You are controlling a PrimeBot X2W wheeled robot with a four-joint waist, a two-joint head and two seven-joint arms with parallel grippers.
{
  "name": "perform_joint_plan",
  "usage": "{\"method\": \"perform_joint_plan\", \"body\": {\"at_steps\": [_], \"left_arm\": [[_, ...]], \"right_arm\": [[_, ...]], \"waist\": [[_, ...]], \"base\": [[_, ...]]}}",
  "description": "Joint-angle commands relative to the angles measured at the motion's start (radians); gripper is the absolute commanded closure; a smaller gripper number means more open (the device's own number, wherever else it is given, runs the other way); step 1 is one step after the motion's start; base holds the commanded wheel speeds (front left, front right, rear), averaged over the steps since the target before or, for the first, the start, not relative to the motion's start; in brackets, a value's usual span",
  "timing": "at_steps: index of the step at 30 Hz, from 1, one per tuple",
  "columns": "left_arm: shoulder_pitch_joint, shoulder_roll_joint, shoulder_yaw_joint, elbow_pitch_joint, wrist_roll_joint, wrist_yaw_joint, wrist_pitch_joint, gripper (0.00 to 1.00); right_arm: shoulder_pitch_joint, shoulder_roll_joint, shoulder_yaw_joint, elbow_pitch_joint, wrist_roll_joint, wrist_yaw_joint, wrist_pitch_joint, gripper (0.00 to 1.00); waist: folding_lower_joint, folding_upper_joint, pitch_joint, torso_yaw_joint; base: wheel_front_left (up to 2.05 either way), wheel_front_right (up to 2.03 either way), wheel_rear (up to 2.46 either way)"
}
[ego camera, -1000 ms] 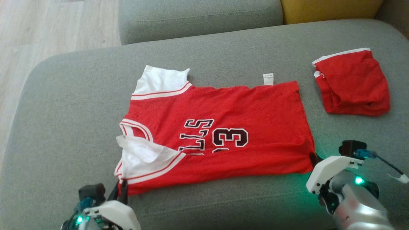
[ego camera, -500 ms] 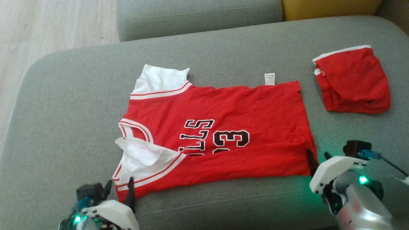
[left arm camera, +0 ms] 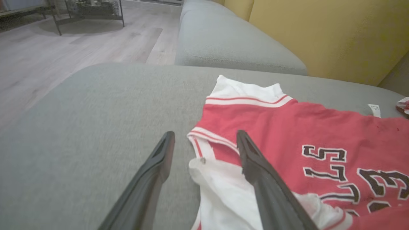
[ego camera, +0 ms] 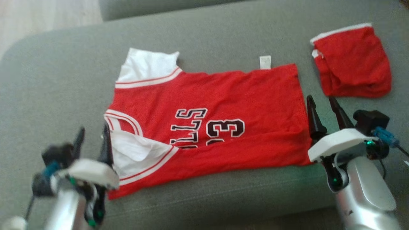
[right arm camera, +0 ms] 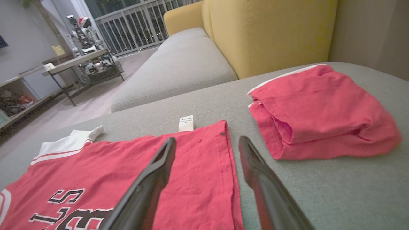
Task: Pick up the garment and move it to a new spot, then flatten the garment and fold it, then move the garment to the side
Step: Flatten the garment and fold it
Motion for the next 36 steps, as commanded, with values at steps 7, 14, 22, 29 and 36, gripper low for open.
{"method": "perform_joint_plan", "body": {"at_steps": [7, 14, 22, 29, 36], "left_arm": [[-0.3, 0.14, 0.022, -0.024, 0.017, -0.064, 0.156, 0.0], [-0.556, 0.276, -0.004, 0.042, 0.023, -0.133, 0.341, 0.0], [-0.766, 0.389, -0.081, 0.178, -0.029, -0.162, 0.544, 0.0], [-0.855, 0.456, -0.196, 0.256, -0.07, -0.164, 0.625, 0.0], [-0.913, 0.482, -0.246, 0.313, -0.08, -0.164, 0.622, 0.0]], "right_arm": [[-0.047, 0.005, 0.097, -0.211, 0.036, 0.0, -0.001, 0.0], [-0.108, 0.005, 0.159, -0.305, 0.065, 0.0, 0.003, 0.0], [-0.166, 0.005, 0.204, -0.357, 0.117, 0.0, -0.01, 0.0], [-0.175, 0.005, 0.177, -0.364, 0.14, 0.0, -0.023, 0.0], [-0.175, 0.005, 0.165, -0.357, 0.145, 0.0, -0.028, 0.0]], "waist": [[0.0, -0.0001, 0.18, -0.094], [0.0, -0.0001, 0.298, -0.164], [0.0, -0.0001, 0.381, -0.225], [0.0, -0.0001, 0.406, -0.259], [0.0, -0.0001, 0.415, -0.275]], "base": [[0.0, 0.0, 0.0], [0.0, 0.0, 0.0], [0.0, 0.0, 0.0], [0.0, 0.0, 0.0], [0.0, 0.0, 0.0]]}}
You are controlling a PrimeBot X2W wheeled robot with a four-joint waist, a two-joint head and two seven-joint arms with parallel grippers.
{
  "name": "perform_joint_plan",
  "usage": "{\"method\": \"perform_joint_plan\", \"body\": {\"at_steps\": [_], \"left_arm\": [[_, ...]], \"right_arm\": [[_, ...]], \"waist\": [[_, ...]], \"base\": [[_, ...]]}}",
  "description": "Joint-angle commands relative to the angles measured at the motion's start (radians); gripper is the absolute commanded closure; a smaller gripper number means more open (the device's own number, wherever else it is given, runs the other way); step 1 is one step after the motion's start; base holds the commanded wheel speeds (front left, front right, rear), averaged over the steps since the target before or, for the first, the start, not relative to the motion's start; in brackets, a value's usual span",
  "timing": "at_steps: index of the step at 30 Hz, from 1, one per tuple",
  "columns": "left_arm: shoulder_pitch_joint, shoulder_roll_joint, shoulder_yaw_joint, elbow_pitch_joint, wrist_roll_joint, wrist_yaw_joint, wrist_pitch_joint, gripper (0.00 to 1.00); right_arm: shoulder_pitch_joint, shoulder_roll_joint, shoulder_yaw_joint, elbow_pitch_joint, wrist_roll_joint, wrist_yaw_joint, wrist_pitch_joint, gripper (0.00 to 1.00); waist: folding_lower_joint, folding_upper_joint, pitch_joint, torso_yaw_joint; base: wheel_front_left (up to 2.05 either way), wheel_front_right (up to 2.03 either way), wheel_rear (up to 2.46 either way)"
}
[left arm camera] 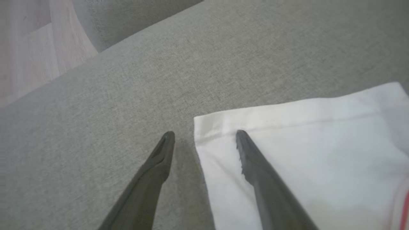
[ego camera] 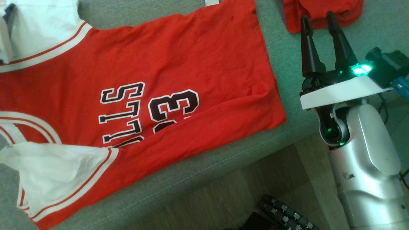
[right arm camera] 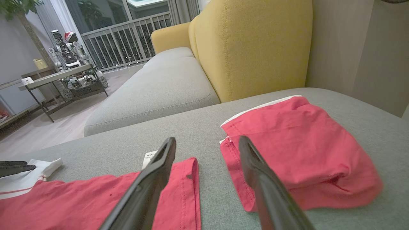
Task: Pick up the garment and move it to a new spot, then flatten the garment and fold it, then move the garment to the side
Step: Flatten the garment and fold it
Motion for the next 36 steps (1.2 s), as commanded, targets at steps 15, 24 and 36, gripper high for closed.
{"method": "perform_joint_plan", "body": {"at_steps": [15, 24, 36], "left_arm": [[-0.084, 0.061, -0.105, 0.022, -0.059, 0.001, -0.026, 1.0], [-0.082, 0.006, -0.09, 0.008, -0.089, 0.016, -0.188, 1.0], [0.072, -0.069, -0.086, -0.199, -0.132, 0.043, -0.355, 1.0]], "right_arm": [[-0.015, 0.004, 0.01, -0.01, -0.011, 0.0, -0.01, 0.0], [-0.041, 0.004, -0.012, 0.03, -0.069, 0.0, 0.048, 0.0], [-0.173, -0.061, -0.047, 0.145, -0.231, 0.0, 0.27, 0.0]], "waist": [[-0.0001, 0.0, 0.009, 0.006], [-0.0001, 0.0, -0.023, 0.089], [-0.0001, 0.0, -0.071, 0.254]], "base": [[0.0, 0.0, 0.0], [0.0, 0.0, 0.0], [0.0, 0.0, 0.0]]}}
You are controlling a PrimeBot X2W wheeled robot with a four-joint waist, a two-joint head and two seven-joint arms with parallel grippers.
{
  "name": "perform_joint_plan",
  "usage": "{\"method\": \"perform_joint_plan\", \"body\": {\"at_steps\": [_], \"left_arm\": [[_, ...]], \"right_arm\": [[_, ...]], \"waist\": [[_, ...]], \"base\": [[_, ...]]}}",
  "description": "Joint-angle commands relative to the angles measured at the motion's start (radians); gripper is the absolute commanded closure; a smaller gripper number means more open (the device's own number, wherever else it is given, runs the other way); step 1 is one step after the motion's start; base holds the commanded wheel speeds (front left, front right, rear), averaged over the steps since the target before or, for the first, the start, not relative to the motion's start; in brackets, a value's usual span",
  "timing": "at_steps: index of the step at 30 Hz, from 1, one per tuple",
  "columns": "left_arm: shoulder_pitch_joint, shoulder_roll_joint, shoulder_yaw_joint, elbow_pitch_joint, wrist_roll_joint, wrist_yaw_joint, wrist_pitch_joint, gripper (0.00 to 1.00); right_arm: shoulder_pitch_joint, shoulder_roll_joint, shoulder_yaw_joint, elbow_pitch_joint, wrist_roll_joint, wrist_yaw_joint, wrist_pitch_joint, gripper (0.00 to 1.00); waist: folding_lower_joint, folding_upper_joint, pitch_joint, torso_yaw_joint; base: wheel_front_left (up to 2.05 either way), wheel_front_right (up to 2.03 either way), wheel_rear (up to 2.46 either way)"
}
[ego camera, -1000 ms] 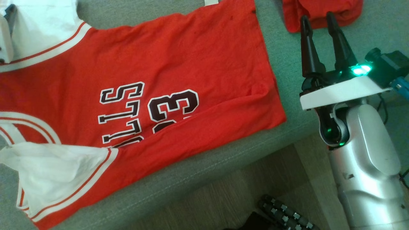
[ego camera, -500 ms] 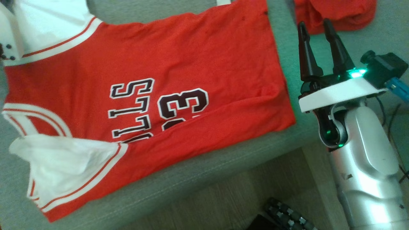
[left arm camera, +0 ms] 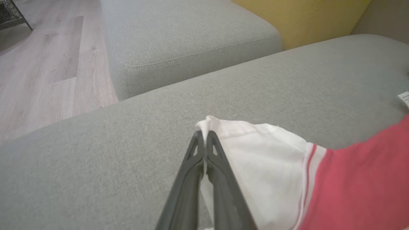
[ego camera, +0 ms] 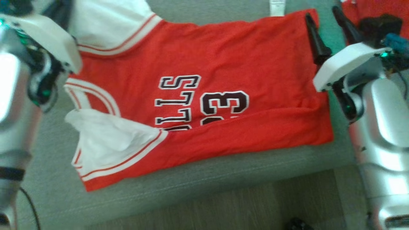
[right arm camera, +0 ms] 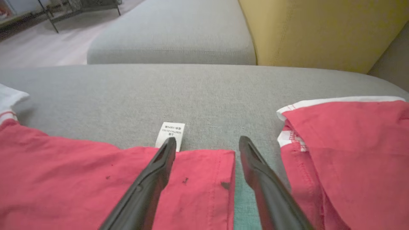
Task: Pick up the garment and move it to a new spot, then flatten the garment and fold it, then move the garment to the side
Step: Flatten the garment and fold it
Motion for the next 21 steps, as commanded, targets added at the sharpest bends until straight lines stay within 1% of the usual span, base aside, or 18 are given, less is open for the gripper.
{"method": "perform_joint_plan", "body": {"at_steps": [1, 6, 10, 21], "left_arm": [[-0.005, 0.033, 0.031, -0.054, -0.007, 0.013, -0.014, 1.0], [0.062, 0.028, 0.023, -0.156, -0.008, 0.045, -0.031, 1.0], [0.101, 0.026, 0.005, -0.223, -0.004, 0.053, -0.027, 1.0], [0.131, 0.032, -0.015, -0.31, 0.002, 0.074, -0.012, 1.0]], "right_arm": [[-0.03, -0.026, 0.016, -0.009, -0.008, 0.0, 0.023, 0.0], [-0.073, -0.104, 0.034, 0.066, -0.012, 0.0, 0.081, 0.0], [-0.102, -0.15, 0.038, 0.132, -0.012, 0.0, 0.107, 0.0], [-0.171, -0.188, 0.066, 0.263, -0.046, 0.0, 0.134, 0.0]], "waist": [[0.0, 0.0, -0.015, 0.044], [0.0, 0.0, -0.013, 0.086], [0.0, 0.0, -0.008, 0.11], [0.0, 0.0, 0.011, 0.135]], "base": [[0.0, 0.0, 0.0], [0.0, 0.0, 0.0], [0.0, 0.0, 0.0], [0.0, 0.0, 0.0]]}}
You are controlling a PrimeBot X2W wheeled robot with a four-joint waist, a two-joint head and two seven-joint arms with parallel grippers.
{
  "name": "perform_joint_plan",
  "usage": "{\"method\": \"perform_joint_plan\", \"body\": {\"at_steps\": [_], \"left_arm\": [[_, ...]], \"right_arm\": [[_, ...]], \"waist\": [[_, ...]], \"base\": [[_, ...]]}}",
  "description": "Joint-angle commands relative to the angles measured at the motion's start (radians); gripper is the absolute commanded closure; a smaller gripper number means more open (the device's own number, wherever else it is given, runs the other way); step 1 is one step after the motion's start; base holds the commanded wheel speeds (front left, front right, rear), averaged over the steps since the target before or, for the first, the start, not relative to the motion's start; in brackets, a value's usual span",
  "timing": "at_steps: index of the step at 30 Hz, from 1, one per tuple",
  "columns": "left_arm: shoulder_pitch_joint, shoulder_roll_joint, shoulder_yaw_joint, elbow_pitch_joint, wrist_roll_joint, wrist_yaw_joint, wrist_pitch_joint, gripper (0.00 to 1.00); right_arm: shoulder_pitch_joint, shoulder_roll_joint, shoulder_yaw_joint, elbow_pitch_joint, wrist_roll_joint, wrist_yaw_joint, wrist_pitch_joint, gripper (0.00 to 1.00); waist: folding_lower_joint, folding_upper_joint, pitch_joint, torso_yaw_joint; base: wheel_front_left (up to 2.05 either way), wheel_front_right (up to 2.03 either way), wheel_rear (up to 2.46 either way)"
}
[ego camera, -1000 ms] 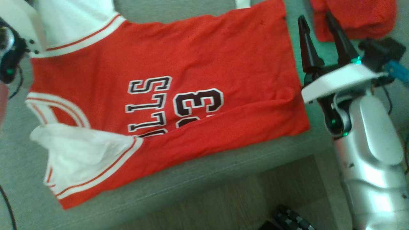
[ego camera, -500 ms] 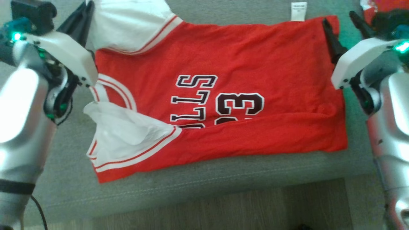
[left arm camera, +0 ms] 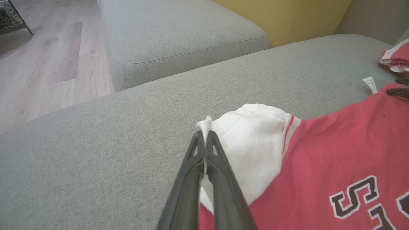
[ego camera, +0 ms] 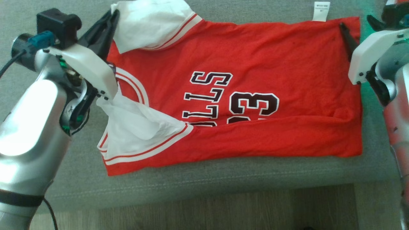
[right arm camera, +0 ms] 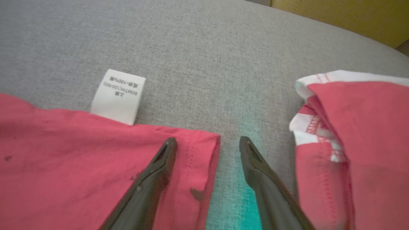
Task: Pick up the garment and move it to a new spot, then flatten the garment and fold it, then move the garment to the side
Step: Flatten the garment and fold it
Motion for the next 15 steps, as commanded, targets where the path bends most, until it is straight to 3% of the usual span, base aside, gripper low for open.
{"method": "perform_joint_plan", "body": {"at_steps": [1, 13, 15], "left_arm": [[-0.02, 0.045, 0.039, -0.033, 0.004, 0.006, 0.003, 1.0], [-0.011, 0.062, 0.037, -0.078, 0.0, 0.026, 0.018, 1.0], [-0.008, 0.063, 0.036, -0.08, 0.0, 0.029, 0.018, 1.0]], "right_arm": [[-0.021, -0.013, 0.012, -0.022, -0.013, 0.0, 0.002, 0.0], [-0.077, -0.013, 0.041, 0.108, -0.073, 0.0, -0.032, 0.0], [-0.081, -0.011, 0.056, 0.127, -0.073, 0.0, -0.035, 1.0]], "waist": [[0.0, 0.0, -0.001, 0.004], [0.0, 0.0, 0.008, 0.018], [0.0, 0.0, 0.006, 0.019]], "base": [[0.0, 0.0, 0.0], [0.0, 0.0, 0.0], [0.0, 0.0, 0.0]]}}
